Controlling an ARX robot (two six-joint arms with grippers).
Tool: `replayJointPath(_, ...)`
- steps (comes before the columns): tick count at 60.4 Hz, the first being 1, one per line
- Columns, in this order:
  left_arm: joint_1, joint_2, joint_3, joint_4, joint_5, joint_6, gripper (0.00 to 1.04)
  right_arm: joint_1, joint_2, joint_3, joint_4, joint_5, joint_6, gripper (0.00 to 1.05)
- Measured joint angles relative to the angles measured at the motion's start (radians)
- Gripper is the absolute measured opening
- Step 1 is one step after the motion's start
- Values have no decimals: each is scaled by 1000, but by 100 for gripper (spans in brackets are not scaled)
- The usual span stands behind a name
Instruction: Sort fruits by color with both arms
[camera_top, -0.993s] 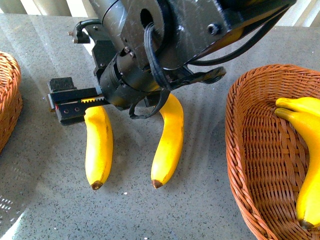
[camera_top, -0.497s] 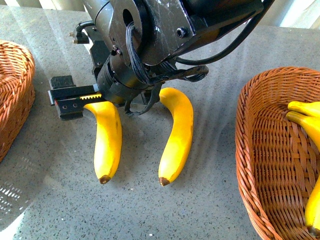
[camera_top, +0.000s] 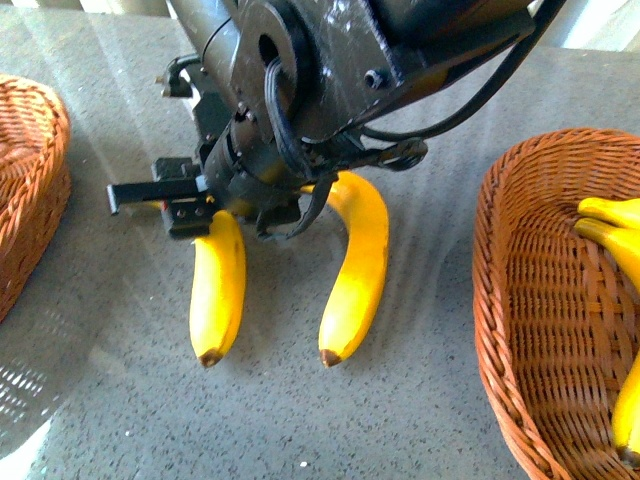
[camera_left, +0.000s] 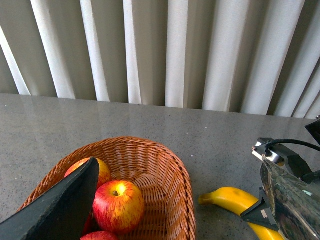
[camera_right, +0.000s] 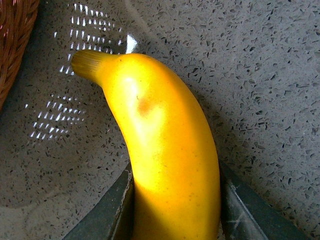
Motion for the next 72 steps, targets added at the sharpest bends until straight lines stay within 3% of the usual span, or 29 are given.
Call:
replayJointPath(14,0,0,0,0,0,0,96,-54,-139,-148,69,-45,43,36)
replayJointPath(24,0,0,0,0,0,0,96,-147,-360,-278,133,-61,47,36)
replayJointPath(46,0,0,0,0,0,0,96,-497,-793,-678,159,-232,-11,35)
replayJointPath(58,0,0,0,0,0,0,96,-687,-846,-798,155,-252,-90,35)
replayJointPath(72,0,0,0,0,0,0,96,-715,-743,-807,203,-240,-116,35)
